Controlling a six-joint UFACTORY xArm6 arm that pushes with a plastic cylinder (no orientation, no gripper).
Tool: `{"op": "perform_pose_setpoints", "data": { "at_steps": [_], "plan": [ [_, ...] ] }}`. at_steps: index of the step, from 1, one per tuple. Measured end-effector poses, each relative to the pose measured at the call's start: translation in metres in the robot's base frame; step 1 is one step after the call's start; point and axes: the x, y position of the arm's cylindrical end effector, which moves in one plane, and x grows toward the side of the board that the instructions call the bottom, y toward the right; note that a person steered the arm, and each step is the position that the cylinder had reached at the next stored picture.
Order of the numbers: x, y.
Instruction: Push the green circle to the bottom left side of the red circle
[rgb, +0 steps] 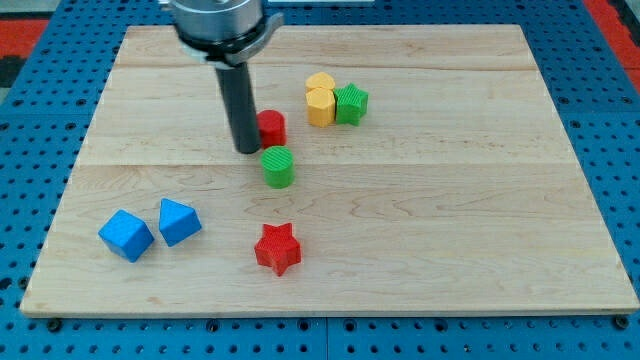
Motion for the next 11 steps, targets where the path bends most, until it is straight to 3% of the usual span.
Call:
{"op": "perform_pose_setpoints", "data": {
  "at_steps": [2,3,4,6,7,9,10,11],
  "plan": [
    [-0.048,0.018],
    [-0.049,0.032],
    [0.013,-0.015],
    [0.088,-0.046],
    [0.084,0.018],
    [0.011,0.048],
    [0.017,0.051],
    [0.065,0.093]
  ]
}}
